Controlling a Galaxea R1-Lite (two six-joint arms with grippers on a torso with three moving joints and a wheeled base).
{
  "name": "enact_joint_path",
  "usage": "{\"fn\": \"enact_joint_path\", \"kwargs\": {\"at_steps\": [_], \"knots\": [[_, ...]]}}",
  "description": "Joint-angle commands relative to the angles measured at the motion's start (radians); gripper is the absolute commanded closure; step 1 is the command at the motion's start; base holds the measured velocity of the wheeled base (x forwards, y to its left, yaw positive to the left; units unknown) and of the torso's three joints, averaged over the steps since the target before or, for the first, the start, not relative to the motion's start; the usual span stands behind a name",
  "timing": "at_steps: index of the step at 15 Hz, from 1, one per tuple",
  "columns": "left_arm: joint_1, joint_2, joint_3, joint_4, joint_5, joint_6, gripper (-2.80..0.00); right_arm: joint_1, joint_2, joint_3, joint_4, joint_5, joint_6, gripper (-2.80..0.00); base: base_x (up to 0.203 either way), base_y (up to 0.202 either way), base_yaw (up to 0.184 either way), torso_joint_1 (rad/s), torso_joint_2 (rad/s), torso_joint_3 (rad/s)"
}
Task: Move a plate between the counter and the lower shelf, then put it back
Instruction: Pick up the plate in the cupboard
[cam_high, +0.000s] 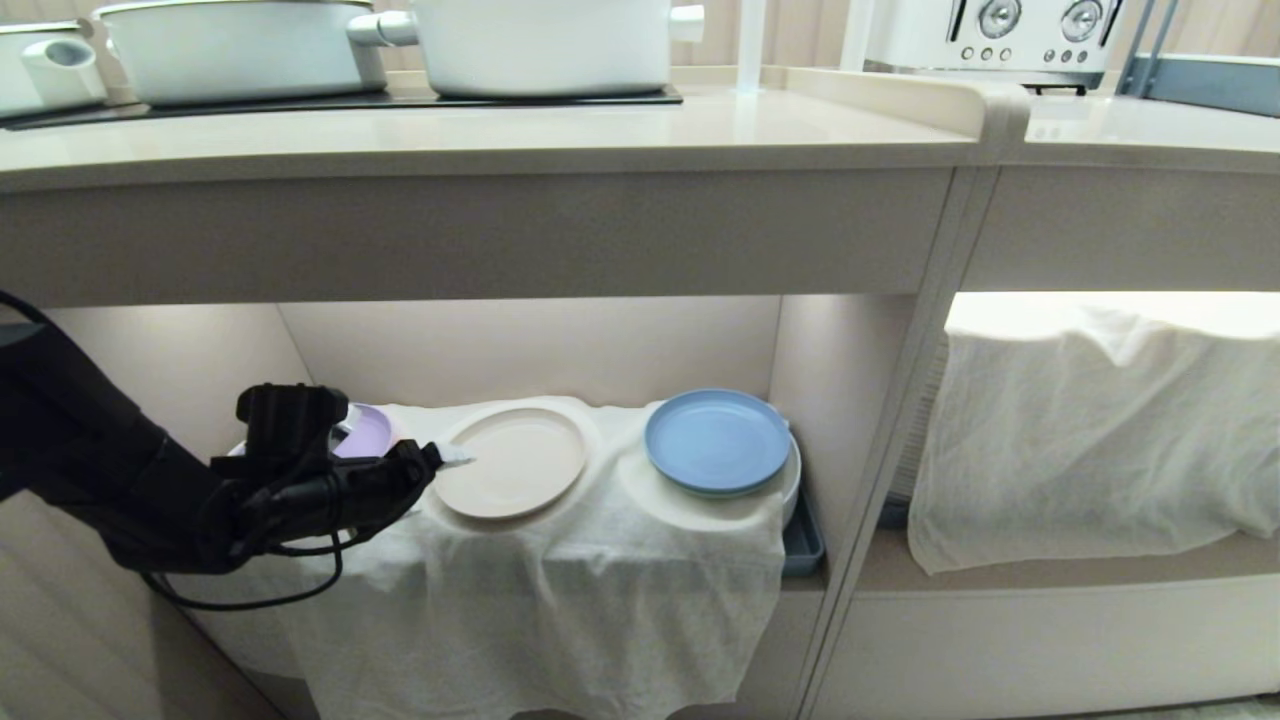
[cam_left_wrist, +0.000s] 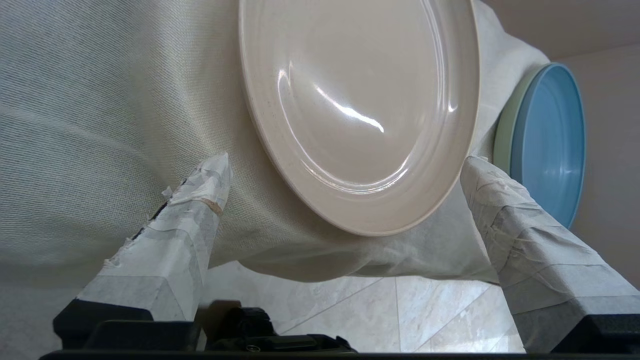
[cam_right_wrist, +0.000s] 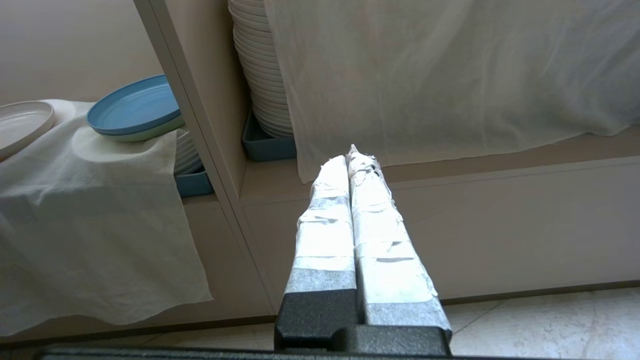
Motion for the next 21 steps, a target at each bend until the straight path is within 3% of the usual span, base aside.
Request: {"fn": "enact_joint_path", "kwargs": {"at_steps": [1, 10, 15, 21], "knots": [[-0.013, 0.022, -0.007, -0.005, 0.0, -0.004, -2.8, 0.0, 0.001, 0.0, 0.0, 0.0, 0.0, 0.0, 0.0, 0.0, 0.0, 0.0, 0.0, 0.0], [-0.021, 0.077, -0.108, 0.058, 0.009, -0.003, -2.8, 0.0, 0.001, 0.0, 0.001, 0.0, 0.0, 0.0, 0.0, 0.0, 0.0, 0.0, 0.0, 0.0], [-0.022, 0.095, -0.127, 0.098, 0.025, 0.094, -2.8, 0.0, 0.001, 0.0, 0.001, 0.0, 0.0, 0.0, 0.0, 0.0, 0.0, 0.0, 0.0, 0.0], [-0.028, 0.117, -0.173, 0.116, 0.048, 0.095, -2.8, 0.0, 0.001, 0.0, -0.001, 0.0, 0.0, 0.0, 0.0, 0.0, 0.0, 0.0, 0.0, 0.0]]}}
